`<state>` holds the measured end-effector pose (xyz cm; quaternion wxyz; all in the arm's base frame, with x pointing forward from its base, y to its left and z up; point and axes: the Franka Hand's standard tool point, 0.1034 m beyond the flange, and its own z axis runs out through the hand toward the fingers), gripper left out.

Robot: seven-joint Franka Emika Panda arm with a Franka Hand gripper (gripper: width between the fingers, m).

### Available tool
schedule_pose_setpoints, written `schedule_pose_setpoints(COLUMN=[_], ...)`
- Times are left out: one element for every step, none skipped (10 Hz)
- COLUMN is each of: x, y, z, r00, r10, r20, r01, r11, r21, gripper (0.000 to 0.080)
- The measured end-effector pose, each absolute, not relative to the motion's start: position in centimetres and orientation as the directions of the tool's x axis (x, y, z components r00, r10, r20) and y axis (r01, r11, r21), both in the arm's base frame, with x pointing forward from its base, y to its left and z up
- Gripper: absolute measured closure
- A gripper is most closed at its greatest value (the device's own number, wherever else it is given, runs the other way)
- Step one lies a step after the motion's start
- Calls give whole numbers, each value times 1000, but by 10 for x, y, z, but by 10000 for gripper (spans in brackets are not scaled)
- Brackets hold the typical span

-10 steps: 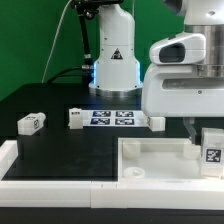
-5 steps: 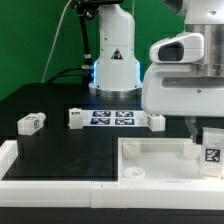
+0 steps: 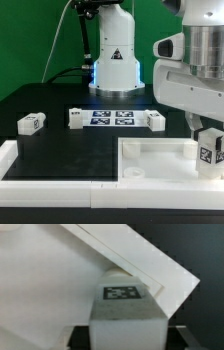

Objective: Assemble one leg

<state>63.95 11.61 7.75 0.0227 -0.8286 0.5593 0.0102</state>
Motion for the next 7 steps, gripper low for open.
schedule_pose_setpoints(x=[639,639,638,638,638,638,638], y=[115,115,113,113,114,114,114], z=[77,77,77,77,77,77,77], r00=[221,160,7,-24,-156,-110,-64], r10=[-974,-986,-998,-997,-985,-991,-995], r20=[-41,-47,-65,-68,-74,-73,-73], r01=[-975,-987,-1000,-1000,-988,-994,-998], r11=[-221,-160,-7,24,156,110,64], r21=[-18,-15,-7,-5,5,1,-2], gripper=[508,508,508,508,508,508,319])
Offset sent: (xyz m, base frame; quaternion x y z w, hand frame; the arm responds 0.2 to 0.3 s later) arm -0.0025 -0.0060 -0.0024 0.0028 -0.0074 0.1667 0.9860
